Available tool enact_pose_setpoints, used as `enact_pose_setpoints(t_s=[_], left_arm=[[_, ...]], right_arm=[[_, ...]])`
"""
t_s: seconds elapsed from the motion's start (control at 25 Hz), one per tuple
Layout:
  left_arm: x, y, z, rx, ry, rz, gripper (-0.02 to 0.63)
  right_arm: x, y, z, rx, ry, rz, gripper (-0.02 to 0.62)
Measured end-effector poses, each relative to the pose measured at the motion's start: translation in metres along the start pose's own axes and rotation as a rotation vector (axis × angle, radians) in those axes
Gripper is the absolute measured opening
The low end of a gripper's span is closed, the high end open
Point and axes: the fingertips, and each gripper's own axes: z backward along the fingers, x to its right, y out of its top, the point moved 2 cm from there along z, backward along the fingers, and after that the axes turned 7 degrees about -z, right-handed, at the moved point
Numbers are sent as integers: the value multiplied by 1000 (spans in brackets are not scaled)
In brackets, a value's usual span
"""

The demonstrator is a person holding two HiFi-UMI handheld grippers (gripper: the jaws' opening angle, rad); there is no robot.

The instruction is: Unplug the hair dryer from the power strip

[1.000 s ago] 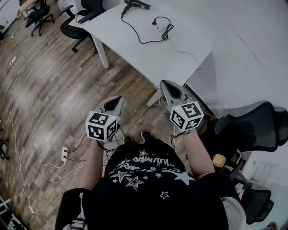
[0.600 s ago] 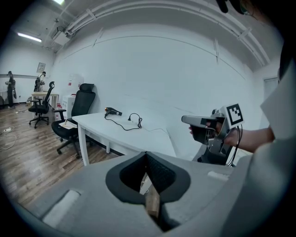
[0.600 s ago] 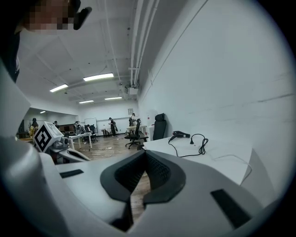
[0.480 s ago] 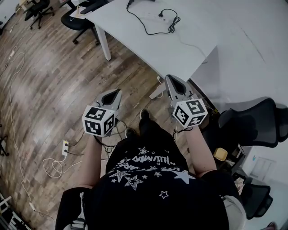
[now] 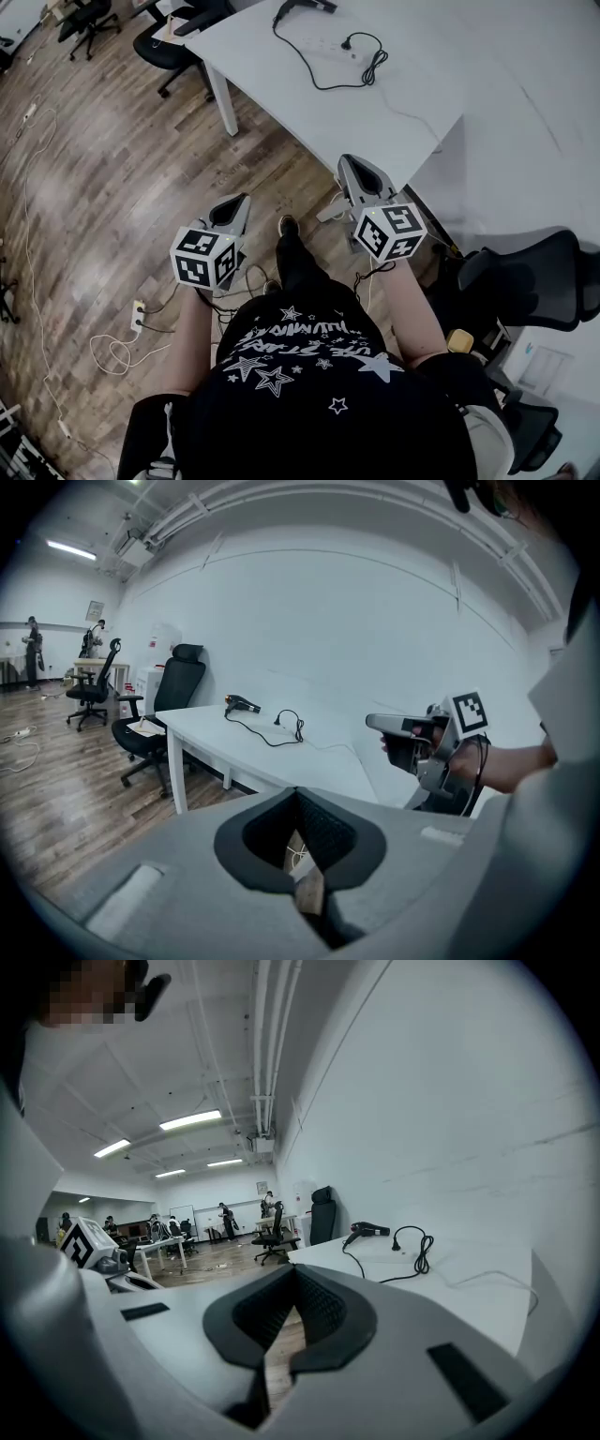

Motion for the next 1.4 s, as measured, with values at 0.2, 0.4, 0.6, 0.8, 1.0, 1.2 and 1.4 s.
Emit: enact_pose_setpoints(t_s=[0.2, 0.4, 0.6, 0.8, 1.0, 1.2, 1.4], left_arm=[[-31, 32, -30, 22, 18, -24, 8], [-66, 56, -68, 12, 36, 8, 8], [-86, 84, -110, -4, 31, -2, 8], [-97, 101, -150, -36, 13, -4, 8], [-101, 118, -181, -70, -1, -22, 8], [-105, 133, -212, -100, -8, -44, 8], [-104, 146, -229, -109, -6, -49, 8]], right_arm=[[24, 21, -49, 20, 18, -14, 9], [56, 39, -99, 11, 24, -31, 9], [93, 57, -138, 2, 15, -58, 9], [128, 63, -170, -22, 0, -80, 9], [158, 69, -191, -40, -13, -109, 9], [190, 72, -208, -44, -28, -137, 9], [210, 75, -213, -42, -37, -159, 9]])
